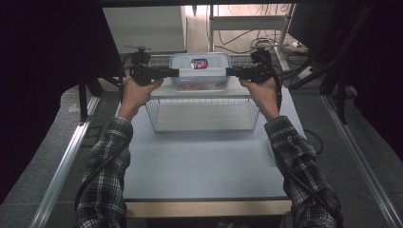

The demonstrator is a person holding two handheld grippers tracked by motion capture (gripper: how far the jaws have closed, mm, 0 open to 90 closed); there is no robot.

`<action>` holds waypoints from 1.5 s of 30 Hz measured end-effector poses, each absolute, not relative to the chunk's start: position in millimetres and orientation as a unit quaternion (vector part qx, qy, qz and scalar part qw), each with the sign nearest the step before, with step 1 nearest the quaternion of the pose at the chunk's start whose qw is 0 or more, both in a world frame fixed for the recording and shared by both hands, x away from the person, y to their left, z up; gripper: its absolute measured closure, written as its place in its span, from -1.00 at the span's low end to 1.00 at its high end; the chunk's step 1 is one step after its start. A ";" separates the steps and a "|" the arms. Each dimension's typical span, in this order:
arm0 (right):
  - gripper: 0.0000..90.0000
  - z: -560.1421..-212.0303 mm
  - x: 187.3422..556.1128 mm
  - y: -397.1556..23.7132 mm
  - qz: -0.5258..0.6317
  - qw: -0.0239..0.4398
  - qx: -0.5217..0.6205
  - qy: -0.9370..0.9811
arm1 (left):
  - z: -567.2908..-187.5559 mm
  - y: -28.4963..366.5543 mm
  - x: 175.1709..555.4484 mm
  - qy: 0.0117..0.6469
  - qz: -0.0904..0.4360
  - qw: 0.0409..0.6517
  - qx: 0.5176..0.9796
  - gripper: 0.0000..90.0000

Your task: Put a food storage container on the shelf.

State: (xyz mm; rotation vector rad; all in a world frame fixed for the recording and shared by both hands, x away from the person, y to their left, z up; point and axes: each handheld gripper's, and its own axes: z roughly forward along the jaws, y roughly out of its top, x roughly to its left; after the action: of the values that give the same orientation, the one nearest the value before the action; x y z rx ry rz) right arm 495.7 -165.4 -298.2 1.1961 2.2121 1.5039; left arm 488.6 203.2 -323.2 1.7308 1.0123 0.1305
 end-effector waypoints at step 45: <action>-0.64 -341.0 433.4 -168.6 0.510 0.151 0.307 0.789 | -372.3 194.1 382.0 0.361 0.142 0.525 0.758 -0.79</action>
State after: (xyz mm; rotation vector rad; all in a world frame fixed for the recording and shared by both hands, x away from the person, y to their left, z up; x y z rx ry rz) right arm 433.4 -168.6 -341.0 0.8805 2.2666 1.4640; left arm 382.0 194.1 -372.3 1.8125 0.8647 0.3391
